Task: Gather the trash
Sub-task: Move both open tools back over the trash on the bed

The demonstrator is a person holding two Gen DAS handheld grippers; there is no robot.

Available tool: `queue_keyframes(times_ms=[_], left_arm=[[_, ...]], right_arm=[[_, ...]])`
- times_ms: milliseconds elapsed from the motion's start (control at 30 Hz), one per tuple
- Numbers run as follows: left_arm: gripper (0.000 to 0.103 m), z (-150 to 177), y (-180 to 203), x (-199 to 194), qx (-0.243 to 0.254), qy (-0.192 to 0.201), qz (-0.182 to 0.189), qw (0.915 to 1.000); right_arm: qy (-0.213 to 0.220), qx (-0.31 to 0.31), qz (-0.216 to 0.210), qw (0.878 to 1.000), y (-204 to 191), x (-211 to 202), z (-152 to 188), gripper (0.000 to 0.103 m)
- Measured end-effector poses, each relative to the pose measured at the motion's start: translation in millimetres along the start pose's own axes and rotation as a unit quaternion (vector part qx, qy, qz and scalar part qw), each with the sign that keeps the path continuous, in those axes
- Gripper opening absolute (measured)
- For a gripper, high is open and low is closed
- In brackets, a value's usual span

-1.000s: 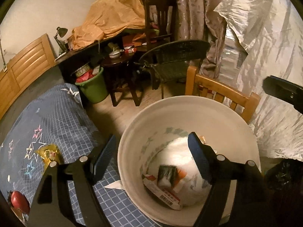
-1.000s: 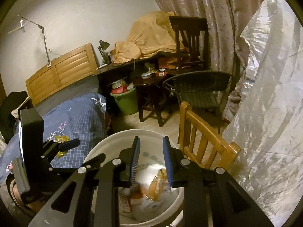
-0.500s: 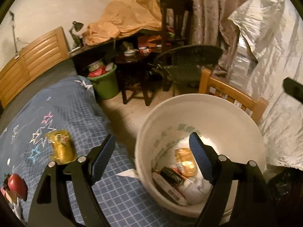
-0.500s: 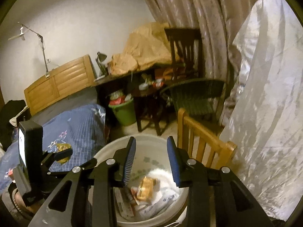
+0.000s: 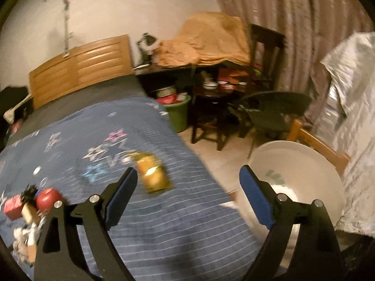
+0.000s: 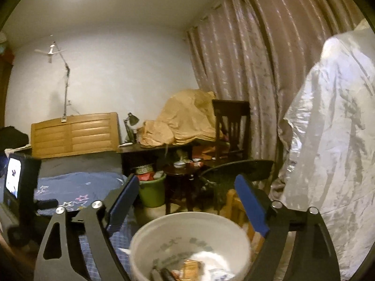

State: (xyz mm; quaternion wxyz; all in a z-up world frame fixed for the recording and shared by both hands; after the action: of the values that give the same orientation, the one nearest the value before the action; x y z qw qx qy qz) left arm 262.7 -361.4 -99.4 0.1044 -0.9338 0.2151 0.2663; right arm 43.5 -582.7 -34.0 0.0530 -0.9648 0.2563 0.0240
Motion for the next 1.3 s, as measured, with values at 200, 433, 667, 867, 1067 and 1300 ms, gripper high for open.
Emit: queue_keyframes(times_ms=[200,433,667,867,1067,1300], left_arm=[[0.085,16,-77,-17,-0.051,-0.015,-0.039,0.9978],[0.085,38,-170,-39,-0.099,-0.028,-0.089,0.9908],[0.085,53,-306,-29,-0.173,-0.099,-0.152,0.9681],[0.058,63,-403,41,-0.234,-0.221,-0.119,0.9393],[0.059,80,-424,96,-0.216,-0.291,-0.104,0.9263],[0.025,101,-432,132,-0.176,-0.328,-0.137,0.9179]], right_arm=[[-0.024,-0.015,-0.043,0.999,-73,-1,23,0.096],[-0.068,-0.019,-0.078,0.994,-149,2,53,0.098],[-0.117,-0.030,-0.127,0.985,-219,5,87,0.098],[-0.155,-0.047,-0.149,0.975,-253,5,114,0.098],[-0.188,-0.039,-0.137,0.972,-242,23,134,0.098],[-0.199,-0.028,-0.142,0.969,-231,31,140,0.098]])
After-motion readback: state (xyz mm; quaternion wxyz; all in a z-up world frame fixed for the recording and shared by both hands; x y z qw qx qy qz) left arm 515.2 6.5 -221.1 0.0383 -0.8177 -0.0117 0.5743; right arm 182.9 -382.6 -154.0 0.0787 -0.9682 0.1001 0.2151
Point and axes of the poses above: each gripper's, at about its wrist camera, not at the fingertips, and x roughly the way its jaws point, y to its right, z to its underside, the point moved 10 cm from there along x, roughly the way its jaws point, and after that the axes turned 5 degrees about -z, right-handed, at the moved point
